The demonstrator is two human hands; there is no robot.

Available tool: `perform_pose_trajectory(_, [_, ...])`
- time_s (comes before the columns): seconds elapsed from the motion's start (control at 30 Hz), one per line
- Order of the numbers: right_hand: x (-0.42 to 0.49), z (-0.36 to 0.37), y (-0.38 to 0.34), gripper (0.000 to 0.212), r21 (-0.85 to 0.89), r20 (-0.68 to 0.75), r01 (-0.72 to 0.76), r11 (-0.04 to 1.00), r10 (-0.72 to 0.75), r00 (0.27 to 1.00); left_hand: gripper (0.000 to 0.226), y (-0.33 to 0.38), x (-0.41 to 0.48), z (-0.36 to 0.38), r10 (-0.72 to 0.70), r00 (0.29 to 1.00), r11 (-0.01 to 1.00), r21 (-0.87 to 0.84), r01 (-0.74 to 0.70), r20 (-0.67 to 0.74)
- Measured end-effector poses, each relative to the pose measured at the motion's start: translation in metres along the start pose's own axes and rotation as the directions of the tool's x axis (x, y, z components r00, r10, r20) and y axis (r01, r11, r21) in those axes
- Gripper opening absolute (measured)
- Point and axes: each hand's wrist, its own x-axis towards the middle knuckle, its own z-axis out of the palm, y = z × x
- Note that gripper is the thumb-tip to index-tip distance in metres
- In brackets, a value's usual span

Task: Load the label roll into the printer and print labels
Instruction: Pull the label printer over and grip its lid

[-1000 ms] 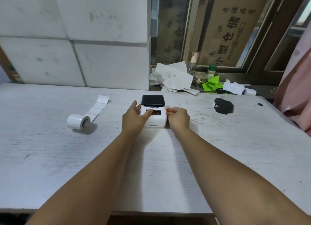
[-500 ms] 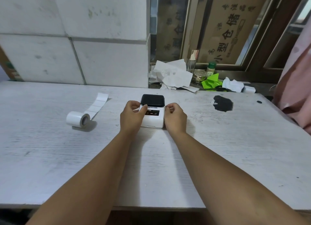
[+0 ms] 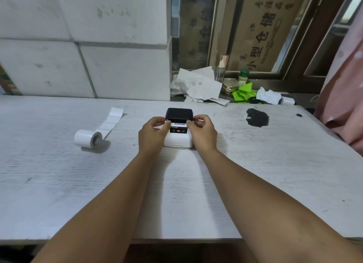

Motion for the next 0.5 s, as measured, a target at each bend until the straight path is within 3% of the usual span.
perform_pose_trajectory(0.3, [0.013,0.008,-0.006,0.035,0.042,-0.054,-0.113,0.993,0.115,0.992,0.037,-0.002,0.005,0.002,0.046,0.998,0.999,-0.011,-0.046,0.049])
perform_pose_trajectory(0.4, [0.021,0.012,-0.011,0.033,0.139,-0.069,-0.081,0.987,0.091,0.993,0.042,-0.003,0.005,0.002,0.078,0.994,0.997,-0.013,-0.077,0.082])
perform_pose_trajectory(0.5, [0.027,0.012,-0.018,0.035,0.089,-0.027,-0.006,0.996,0.009,1.0,0.049,-0.005,0.006,0.002,0.083,0.991,0.996,-0.025,-0.081,0.101])
